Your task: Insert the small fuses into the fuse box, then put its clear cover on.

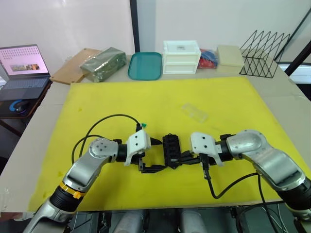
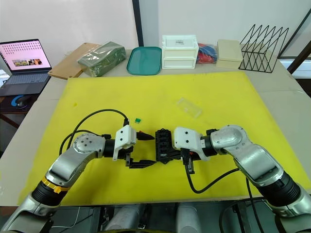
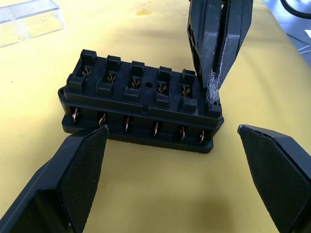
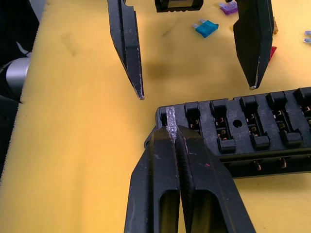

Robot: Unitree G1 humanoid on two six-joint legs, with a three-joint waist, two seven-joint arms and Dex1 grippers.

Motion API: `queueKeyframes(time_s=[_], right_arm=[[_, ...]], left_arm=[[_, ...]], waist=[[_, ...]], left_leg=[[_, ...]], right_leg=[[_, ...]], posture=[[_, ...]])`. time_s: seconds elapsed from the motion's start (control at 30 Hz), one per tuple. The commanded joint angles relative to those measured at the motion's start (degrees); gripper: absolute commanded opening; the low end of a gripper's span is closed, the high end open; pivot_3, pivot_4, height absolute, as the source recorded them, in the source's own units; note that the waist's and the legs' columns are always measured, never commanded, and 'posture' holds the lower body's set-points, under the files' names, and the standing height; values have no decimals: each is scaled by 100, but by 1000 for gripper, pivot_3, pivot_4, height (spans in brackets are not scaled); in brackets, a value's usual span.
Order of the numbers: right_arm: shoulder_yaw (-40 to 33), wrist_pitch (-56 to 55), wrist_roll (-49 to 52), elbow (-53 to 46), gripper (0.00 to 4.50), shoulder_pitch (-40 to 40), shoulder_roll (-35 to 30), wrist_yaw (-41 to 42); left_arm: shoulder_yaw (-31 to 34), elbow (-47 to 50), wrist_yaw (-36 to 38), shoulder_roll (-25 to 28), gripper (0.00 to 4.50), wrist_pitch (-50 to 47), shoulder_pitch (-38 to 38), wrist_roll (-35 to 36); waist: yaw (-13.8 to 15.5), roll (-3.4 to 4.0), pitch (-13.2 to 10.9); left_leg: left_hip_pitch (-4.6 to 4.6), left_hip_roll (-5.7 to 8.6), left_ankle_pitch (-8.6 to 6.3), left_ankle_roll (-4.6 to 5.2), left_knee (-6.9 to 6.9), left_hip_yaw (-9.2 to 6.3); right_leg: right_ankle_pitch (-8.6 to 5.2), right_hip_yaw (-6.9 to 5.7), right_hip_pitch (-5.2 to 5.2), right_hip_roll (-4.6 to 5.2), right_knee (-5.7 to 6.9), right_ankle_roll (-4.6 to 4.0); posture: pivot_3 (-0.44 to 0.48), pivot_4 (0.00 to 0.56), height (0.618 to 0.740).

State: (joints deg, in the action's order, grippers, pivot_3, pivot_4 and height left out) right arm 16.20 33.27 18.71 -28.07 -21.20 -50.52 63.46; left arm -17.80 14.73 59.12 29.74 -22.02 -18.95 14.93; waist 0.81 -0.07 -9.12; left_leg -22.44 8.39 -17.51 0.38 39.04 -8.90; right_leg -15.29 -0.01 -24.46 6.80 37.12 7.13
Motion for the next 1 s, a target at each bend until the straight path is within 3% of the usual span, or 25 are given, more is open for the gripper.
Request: queueKeyframes(time_s=[0.03,0.33,0.67,1.0], right_arm=[[-145,-84,32,-215,0,118,60,-89],[-258,-427,-117,-167,0,325,76,-250],[-614,-49,441,-546,0,337,36,-228],[-451,-133,213,-446,0,455,1,-270]], left_arm=[[22,114,-37,-14,4487,54,-85,7],[15,12,-89,-84,4487,96,-119,-46],[1,-35,-74,-66,4487,153,-115,-108],[-9,-53,-61,-77,4487,212,-119,-135]], waist=[[0,0,0],[0,0,0],[2,0,0],[3,0,0]], left_leg=[[0,0,0,0,0,0],[0,0,0,0,0,0],[0,0,0,0,1,0],[0,0,0,0,1,1]], right_leg=[[0,0,0,0,0,0],[0,0,0,0,0,0],[0,0,0,0,0,0],[0,0,1,0,0,0]], posture=[[0,150,740],[0,150,740],[0,150,740],[0,150,740]])
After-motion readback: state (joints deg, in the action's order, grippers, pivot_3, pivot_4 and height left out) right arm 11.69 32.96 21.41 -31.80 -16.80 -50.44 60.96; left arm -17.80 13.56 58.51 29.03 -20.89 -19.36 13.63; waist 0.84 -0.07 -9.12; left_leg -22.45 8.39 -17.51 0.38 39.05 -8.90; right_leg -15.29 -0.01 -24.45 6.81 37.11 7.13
